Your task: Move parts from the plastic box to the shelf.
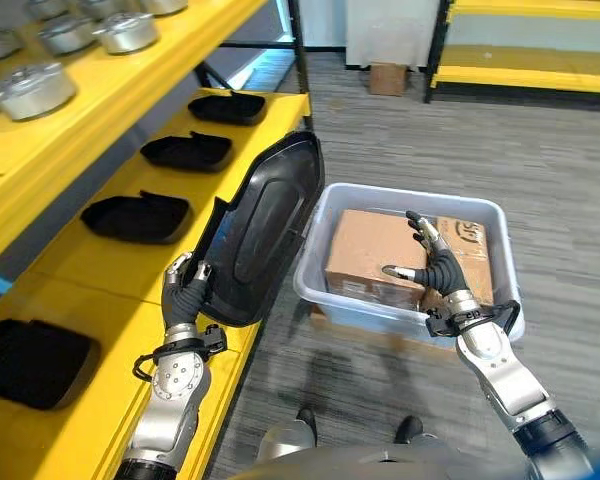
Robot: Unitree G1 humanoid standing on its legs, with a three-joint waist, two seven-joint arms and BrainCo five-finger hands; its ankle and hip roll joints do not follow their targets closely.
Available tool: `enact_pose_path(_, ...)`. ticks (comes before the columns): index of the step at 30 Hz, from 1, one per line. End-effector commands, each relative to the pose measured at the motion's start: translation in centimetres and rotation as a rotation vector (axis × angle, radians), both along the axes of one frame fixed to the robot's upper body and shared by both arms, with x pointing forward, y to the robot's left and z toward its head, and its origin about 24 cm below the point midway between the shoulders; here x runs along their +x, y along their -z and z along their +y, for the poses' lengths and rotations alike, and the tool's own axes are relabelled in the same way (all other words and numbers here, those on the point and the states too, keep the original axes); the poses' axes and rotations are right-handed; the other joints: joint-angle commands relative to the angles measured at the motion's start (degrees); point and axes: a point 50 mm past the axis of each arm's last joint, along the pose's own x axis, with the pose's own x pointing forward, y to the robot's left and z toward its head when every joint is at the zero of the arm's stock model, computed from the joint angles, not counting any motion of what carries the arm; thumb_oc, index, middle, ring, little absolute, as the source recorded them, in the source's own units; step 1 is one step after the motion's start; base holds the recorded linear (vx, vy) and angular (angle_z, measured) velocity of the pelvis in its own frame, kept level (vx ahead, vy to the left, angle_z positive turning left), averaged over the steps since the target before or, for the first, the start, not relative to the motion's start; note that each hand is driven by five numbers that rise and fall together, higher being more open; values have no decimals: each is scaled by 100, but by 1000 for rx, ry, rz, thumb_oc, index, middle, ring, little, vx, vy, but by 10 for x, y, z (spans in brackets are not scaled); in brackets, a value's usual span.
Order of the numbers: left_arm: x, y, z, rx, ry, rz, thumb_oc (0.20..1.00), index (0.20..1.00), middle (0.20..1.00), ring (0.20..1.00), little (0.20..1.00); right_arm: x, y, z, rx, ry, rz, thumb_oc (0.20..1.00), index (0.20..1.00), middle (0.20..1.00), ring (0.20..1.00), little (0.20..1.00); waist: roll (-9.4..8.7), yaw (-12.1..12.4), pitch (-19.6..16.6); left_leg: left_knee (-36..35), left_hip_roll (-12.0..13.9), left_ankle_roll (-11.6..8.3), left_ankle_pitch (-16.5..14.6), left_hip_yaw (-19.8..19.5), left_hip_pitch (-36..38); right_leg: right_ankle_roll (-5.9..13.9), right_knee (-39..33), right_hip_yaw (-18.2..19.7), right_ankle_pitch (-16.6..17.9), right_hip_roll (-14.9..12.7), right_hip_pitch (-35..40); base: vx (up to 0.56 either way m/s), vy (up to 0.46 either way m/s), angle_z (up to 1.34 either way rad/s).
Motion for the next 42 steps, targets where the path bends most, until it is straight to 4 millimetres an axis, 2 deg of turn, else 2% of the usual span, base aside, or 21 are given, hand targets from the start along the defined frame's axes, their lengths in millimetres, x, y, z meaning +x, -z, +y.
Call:
enact_pose_path(1, 19, -53, 2, 111, 92, -264, 200, 200, 200, 200, 200, 6, -23, 3, 45, -4, -123, 1000, 1000, 1000, 1000, 1000, -187, -91, 25, -101, 416, -352, 182, 31, -41, 647, -504, 53, -21, -281, 741, -89, 129, 31)
enact_pose_path(3, 20, -54, 3, 133, 133, -253, 200, 200, 200, 200, 200, 8, -25, 2, 57, 28, -138, 1000, 1000, 1000, 1000, 1000, -219, 15, -24, -146, 223, -216, 109, -10, -89, 779, -499, -38, 94, -421, 716, -112, 211, 32)
enact_pose_path(5, 25, -52, 1, 125, 186, -228, 200, 200, 200, 200, 200, 8, -23, -1, 65, 64, -140, 1000, 1000, 1000, 1000, 1000, -238, -18, -85, -146, -25, -19, -1, -246, -163, 833, -380, 323, 208, -546, 589, -79, 218, 49)
enact_pose_path(8, 36, -49, -9, 130, 268, -214, 200, 200, 200, 200, 200, 6, -23, -12, 83, 102, -153, 1000, 1000, 1000, 1000, 1000, -300, -317, -149, -146, -274, 203, -110, -821, -246, 812, -43, 1445, 126, -152, 221, -13, 42, 119)
enact_pose_path(11, 33, -42, -14, 108, 300, -196, 200, 200, 200, 200, 200, 5, -25, -19, 107, 126, -162, 1000, 1000, 1000, 1000, 1000, -350, -365, -185, -146, -359, 231, -77, -1082, -299, 607, 195, 1682, -130, 341, 118, -21, -80, 126)
enact_pose_path(14, 27, -31, -23, 65, 317, -170, 200, 200, 200, 200, 200, 6, -23, -24, 122, 155, -165, 1000, 1000, 1000, 1000, 1000, -393, -368, -129, -146, -506, 164, 58, -1579, -344, 267, 76, 2012, -350, 945, 181, -26, -187, 39)
enact_pose_path(19, 22, -20, -27, 14, 313, -144, 200, 200, 200, 200, 200, 9, -18, -30, 141, 222, -148, 1000, 1000, 1000, 1000, 1000, -328, -235, 66, -146, -445, -5, 338, -1979, -581, 117, -247, 2041, -377, 1048, 330, -82, -185, 46)
enact_pose_path(21, 22, -17, -27, 8, 323, -132, 200, 200, 200, 200, 200, 4, -14, -33, 136, 240, -138, 1000, 1000, 1000, 1000, 1000, -292, -306, 122, -100, -362, -56, 373, -1585, -643, 126, -205, 1820, -412, 1000, 369, -72, -44, 24)
enact_pose_path(22, 25, -18, -28, 11, 338, -134, 200, 200, 200, 200, 200, 0, -13, -35, 130, 254, -142, 1000, 1000, 1000, 1000, 1000, -279, -396, 140, -71, -280, -96, 377, -1150, -647, 148, -192, 1626, -418, 953, 383, -175, 35, 39)
enact_pose_path(23, 31, -22, -30, 11, 354, -152, 200, 200, 200, 200, 200, -6, -12, -42, 126, 287, -138, 1000, 1000, 1000, 1000, 1000, -273, -620, 173, 78, -43, -203, 401, -344, -649, 181, -159, 1273, -431, 834, 417, -209, 88, 141)
enact_pose_path(24, 34, -25, -32, 1, 353, -163, 200, 200, 200, 200, 200, -9, -9, -45, 121, 294, -135, 1000, 1000, 1000, 1000, 1000, -296, -756, 182, 325, 136, -244, 334, -33, -616, 191, -94, 1122, -437, 714, 427, -213, 106, 205)
enact_pose_path(27, 34, -26, -32, -13, 352, -164, 200, 200, 200, 200, 200, -8, -7, -48, 114, 288, -128, 1000, 1000, 1000, 1000, 1000, -358, -868, 162, 624, 337, -245, 131, 253, -434, 184, -46, 965, -427, 528, 438, -107, 112, 124)
enact_pose_path(28, 34, -26, -34, -18, 356, -169, 200, 200, 200, 200, 200, -7, -7, -49, 104, 282, -129, 1000, 1000, 1000, 1000, 1000, -411, -931, 119, 856, 511, -266, 8, 496, -328, 171, -43, 846, -383, 385, 434, -123, 197, 22)
enact_pose_path(29, 34, -27, -34, -21, 361, -170, 200, 200, 200, 200, 200, -6, -8, -50, 100, 278, -132, 1000, 1000, 1000, 1000, 1000, -427, -962, 94, 1004, 634, -287, 3, 608, -279, 157, -33, 787, -371, 321, 425, -91, 292, 71)
enact_pose_path(30, 35, -27, -36, -28, 367, -170, 200, 200, 200, 200, 200, -6, -8, -52, 92, 276, -137, 1000, 1000, 1000, 1000, 1000, -390, -1038, 41, 1317, 933, -452, 71, 653, -136, 162, 38, 767, -497, 253, 451, -61, 293, 78)
enact_pose_path(32, 36, -27, -37, -31, 363, -172, 200, 200, 200, 200, 200, -5, -9, -53, 90, 272, -139, 1000, 1000, 1000, 1000, 1000, -338, -1089, -8, 1495, 1129, -539, 225, 649, -30, 117, 125, 738, -542, 195, 377, -90, 353, 76)
enact_pose_path(34, 41, -30, -39, 2, 350, -194, 200, 200, 200, 200, 200, -1, -12, -51, 83, 243, -150, 1000, 1000, 1000, 1000, 1000, -142, -1201, -40, 1071, 1064, -509, 66, 792, 267, 177, 451, 654, -631, 46, 196, -180, 669, 103)
enact_pose_path(36, 44, -31, -39, 25, 343, -189, 200, 200, 200, 200, 200, 0, -11, -47, 105, 238, -133, 1000, 1000, 1000, 1000, 1000, -113, -1204, 8, 677, 892, -375, -199, 908, 393, 295, 630, 570, -633, -128, 229, -149, 606, 130)
enact_pose_path(39, 36, -32, -31, 75, 316, -181, 200, 200, 200, 200, 200, -3, -10, -32, 149, 178, -117, 1000, 1000, 1000, 1000, 1000, -173, -911, 128, 243, 605, -227, -142, 663, 442, 566, 550, 467, -455, -284, 347, -196, 528, 57)
enact_pose_path(40, 34, -33, -30, 77, 313, -185, 200, 200, 200, 200, 200, -3, -11, -29, 146, 162, -122, 1000, 1000, 1000, 1000, 1000, -189, -854, 161, 190, 576, -170, -31, 699, 377, 547, 513, 378, -324, -321, 304, -144, 332, 37)
enact_pose_path(42, 31, -34, -29, 90, 306, -199, 200, 200, 200, 200, 200, -3, -13, -25, 141, 144, -132, 1000, 1000, 1000, 1000, 1000, -222, -753, 166, 73, 477, -181, -92, 565, 400, 676, 509, 437, -353, -360, 329, -135, 248, 38)
